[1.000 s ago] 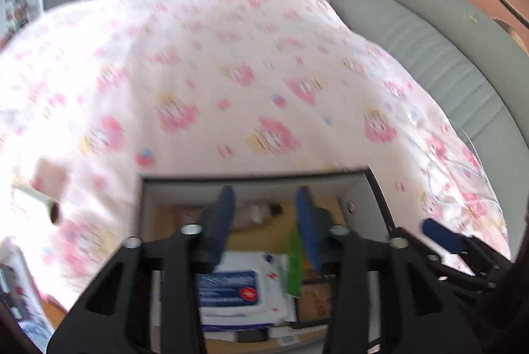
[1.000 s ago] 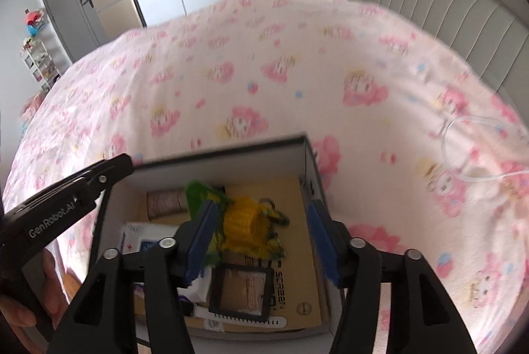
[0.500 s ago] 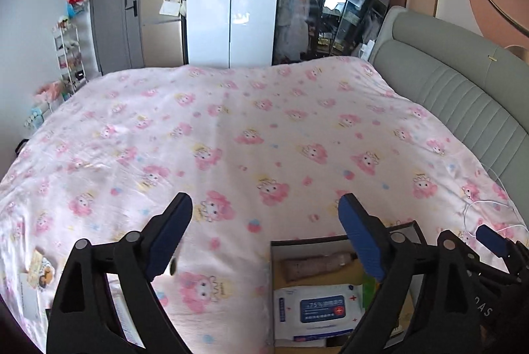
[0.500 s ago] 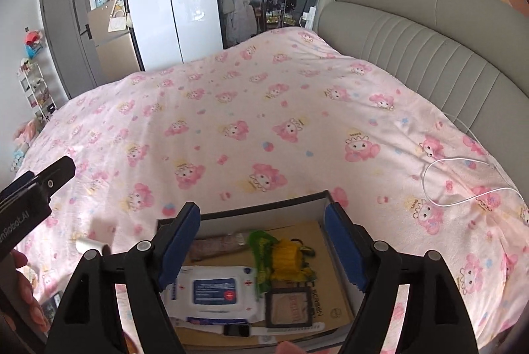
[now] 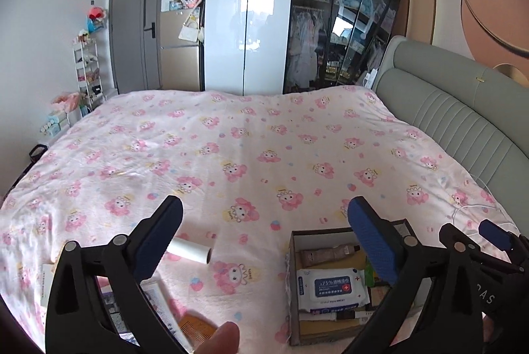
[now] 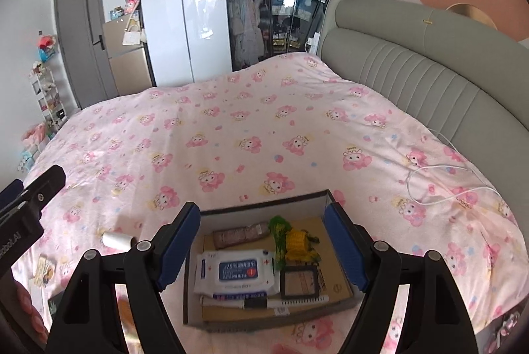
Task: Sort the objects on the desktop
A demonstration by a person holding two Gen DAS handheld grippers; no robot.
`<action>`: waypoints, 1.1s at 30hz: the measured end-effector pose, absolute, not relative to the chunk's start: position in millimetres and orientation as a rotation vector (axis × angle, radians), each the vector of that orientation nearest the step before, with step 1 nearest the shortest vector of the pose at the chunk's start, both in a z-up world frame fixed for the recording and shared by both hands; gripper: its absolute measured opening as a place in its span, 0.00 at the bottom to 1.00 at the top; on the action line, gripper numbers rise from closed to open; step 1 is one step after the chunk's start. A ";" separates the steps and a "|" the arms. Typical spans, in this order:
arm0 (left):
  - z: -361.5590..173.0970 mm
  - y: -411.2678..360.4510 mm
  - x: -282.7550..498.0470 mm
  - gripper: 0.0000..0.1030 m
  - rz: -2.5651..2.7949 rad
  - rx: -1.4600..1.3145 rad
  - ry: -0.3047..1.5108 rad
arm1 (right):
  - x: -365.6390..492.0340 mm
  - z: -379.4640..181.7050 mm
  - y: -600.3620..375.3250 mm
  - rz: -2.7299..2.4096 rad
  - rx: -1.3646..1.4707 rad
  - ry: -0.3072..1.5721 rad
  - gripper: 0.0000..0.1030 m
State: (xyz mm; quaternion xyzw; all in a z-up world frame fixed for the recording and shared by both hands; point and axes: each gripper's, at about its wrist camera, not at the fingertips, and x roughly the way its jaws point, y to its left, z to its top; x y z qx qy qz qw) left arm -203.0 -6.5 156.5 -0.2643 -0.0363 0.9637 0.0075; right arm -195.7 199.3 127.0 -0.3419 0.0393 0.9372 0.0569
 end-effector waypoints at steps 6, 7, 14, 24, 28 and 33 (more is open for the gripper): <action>144.0 -16.9 -129.3 1.00 3.039 -0.820 -0.086 | -135.1 111.9 188.3 2.866 -1.027 0.110 0.78; 140.4 -17.9 -117.0 1.00 3.037 -0.823 -0.089 | -125.0 109.4 186.5 2.870 -1.025 0.109 0.78; 117.9 -19.5 -48.0 1.00 3.040 -0.838 -0.110 | -65.9 82.8 177.6 2.849 -1.080 0.105 0.78; 84.9 -13.0 3.6 1.00 3.037 -0.896 -0.063 | -18.2 76.9 164.9 2.873 -1.018 -0.008 0.78; 75.3 -10.7 5.8 1.00 3.027 -0.927 -0.067 | -13.2 72.3 163.6 2.884 -1.037 -0.008 0.78; 69.8 -8.9 6.3 1.00 3.017 -0.934 -0.076 | -12.0 61.7 165.1 2.874 -1.066 -0.010 0.78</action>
